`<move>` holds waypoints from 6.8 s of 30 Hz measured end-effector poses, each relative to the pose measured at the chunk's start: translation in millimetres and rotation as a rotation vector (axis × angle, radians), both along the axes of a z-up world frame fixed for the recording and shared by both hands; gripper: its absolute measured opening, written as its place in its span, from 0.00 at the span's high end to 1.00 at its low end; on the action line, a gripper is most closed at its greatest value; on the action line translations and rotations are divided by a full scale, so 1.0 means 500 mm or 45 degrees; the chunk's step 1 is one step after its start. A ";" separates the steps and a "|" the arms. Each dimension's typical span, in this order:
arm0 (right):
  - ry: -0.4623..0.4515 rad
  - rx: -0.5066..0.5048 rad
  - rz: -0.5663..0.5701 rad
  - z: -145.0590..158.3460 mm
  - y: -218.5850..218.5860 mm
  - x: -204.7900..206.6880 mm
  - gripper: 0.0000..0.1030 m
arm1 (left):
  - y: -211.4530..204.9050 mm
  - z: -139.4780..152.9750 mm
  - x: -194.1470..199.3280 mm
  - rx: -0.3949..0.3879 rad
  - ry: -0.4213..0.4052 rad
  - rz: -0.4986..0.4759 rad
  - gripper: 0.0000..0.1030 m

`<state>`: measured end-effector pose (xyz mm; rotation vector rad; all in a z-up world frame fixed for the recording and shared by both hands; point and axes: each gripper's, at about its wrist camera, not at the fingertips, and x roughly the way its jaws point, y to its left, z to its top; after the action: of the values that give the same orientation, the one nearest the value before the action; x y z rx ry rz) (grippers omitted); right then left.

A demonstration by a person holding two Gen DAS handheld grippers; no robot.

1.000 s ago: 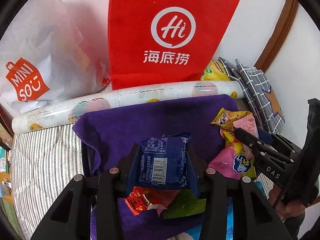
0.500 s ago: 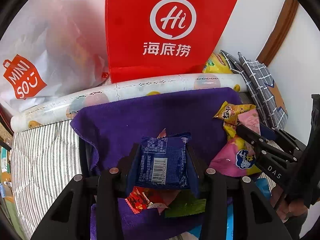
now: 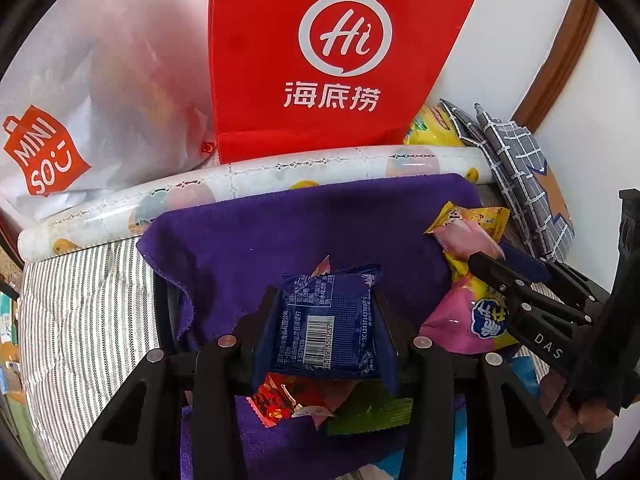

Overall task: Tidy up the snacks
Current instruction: 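Open the right tool to drop the pink cake while the left tool releases the blue packet onto the towel, then grasp the white printed snack packet with the right tool while the left tool grasps the pink pastry packet, then carry the white packet and pink pastry packet over the purple towel with both tools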

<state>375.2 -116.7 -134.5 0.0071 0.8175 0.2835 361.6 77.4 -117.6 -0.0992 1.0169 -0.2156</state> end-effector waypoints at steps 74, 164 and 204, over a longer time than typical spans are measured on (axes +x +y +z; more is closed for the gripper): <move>-0.055 -0.084 -0.205 0.082 -0.054 -0.311 0.47 | -0.050 0.217 -0.150 -0.195 -0.161 -0.201 0.34; -0.012 0.111 0.066 -0.045 -0.170 -0.408 0.48 | -0.092 -0.090 -0.465 0.354 -0.024 0.149 0.58; 0.078 -0.103 0.110 -0.104 -0.113 -0.356 0.41 | -0.014 -0.122 -0.413 0.206 -0.093 0.277 0.33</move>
<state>197.2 -173.1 -186.7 -0.0959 0.8910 0.3332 155.0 70.3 -178.4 -0.0539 0.9398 0.0609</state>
